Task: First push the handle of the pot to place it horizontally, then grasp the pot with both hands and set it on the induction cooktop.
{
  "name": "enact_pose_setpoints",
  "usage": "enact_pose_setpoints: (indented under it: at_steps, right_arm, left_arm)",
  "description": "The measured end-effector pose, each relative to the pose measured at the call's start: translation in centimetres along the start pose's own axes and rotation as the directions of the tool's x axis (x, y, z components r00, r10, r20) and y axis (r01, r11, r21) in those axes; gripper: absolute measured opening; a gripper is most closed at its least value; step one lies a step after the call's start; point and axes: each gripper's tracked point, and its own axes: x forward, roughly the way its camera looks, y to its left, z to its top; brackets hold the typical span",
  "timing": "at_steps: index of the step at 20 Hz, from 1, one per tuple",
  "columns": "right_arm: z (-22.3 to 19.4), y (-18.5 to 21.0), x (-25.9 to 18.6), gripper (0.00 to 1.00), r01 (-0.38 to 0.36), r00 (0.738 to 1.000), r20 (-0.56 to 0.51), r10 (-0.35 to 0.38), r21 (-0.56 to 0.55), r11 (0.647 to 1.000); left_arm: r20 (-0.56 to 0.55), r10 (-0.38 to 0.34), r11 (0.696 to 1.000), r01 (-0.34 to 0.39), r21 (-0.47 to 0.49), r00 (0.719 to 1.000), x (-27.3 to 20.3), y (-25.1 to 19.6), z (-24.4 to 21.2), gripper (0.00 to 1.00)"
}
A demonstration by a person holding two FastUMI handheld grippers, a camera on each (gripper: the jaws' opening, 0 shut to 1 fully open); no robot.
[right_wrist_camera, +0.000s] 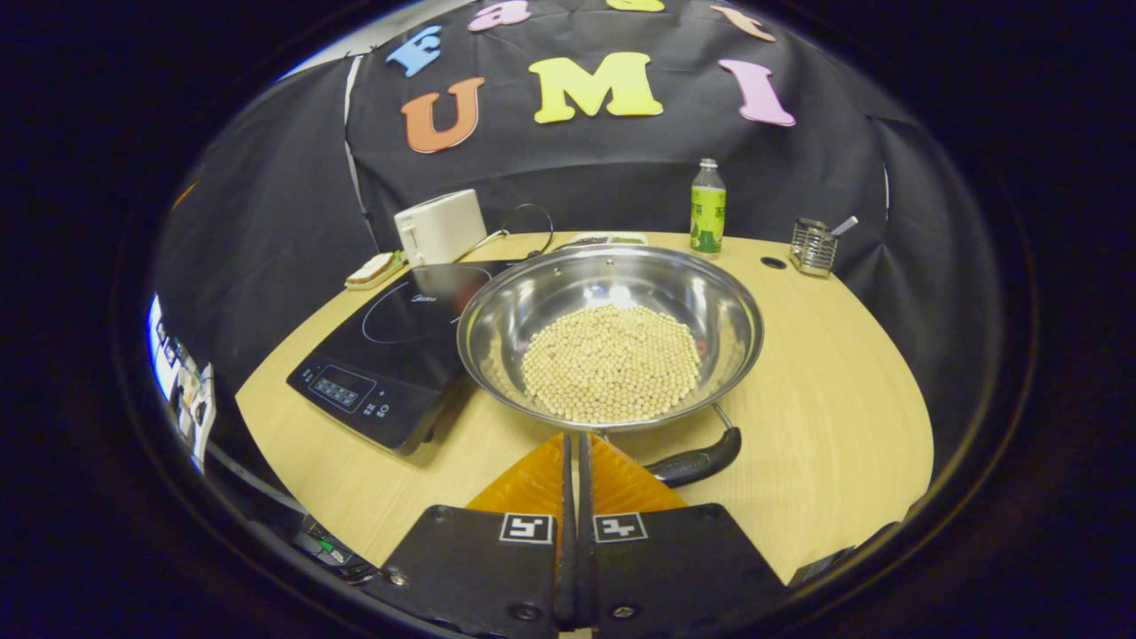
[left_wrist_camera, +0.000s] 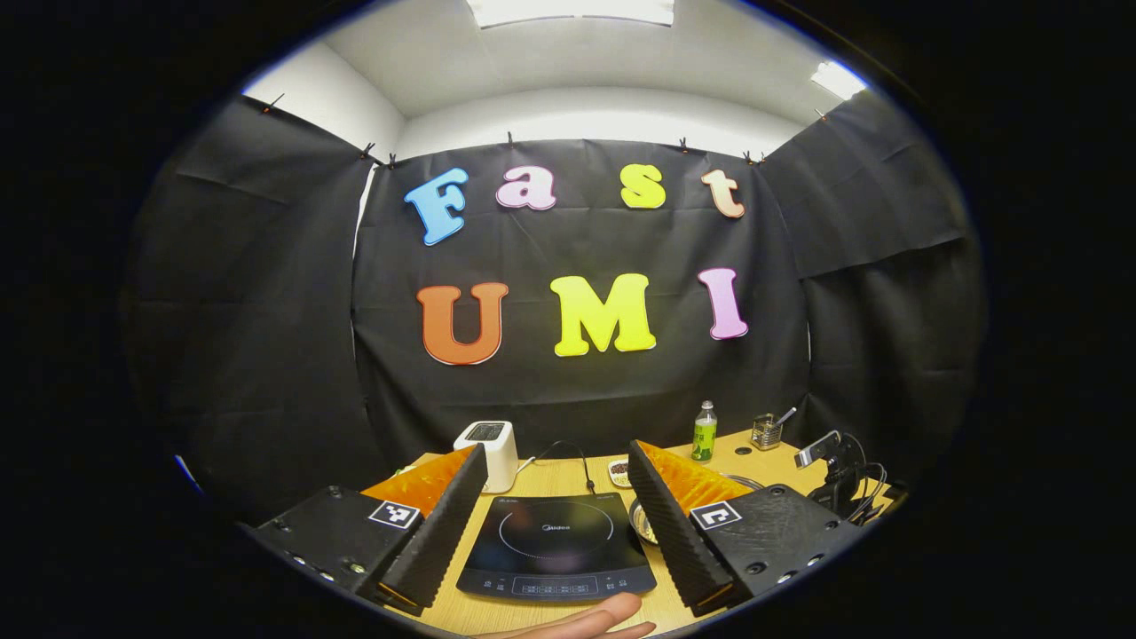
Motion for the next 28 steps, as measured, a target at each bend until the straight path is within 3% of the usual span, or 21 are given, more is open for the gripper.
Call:
enact_pose_setpoints:
  at_steps: [11,12,13,28]
  right_arm:
    - [0.2,-3.3,-0.3,0.04,0.075,0.997,0.011,-0.075,0.003,0.997]
    - [0.2,-3.6,-0.2,0.00,0.081,0.997,0.007,-0.082,0.007,0.997]
    - [0.3,-3.8,-0.1,0.04,0.084,0.996,0.000,-0.084,0.015,0.996]
    - [1.1,-7.9,1.0,0.01,0.124,0.991,-0.047,-0.123,0.016,0.992]
  left_arm:
    - [-0.015,-0.029,0.999,0.029,0.017,0.999,-0.2,-0.9,-0.1,0.96]
    - [-0.012,-0.029,0.999,0.029,0.017,1.000,-0.2,-0.9,0.0,0.96]
    - [-0.007,-0.029,0.999,0.029,0.014,1.000,-0.2,-0.9,0.1,0.96]
    - [-0.006,-0.051,0.999,0.051,0.012,0.999,1.4,-2.8,0.7,0.96]
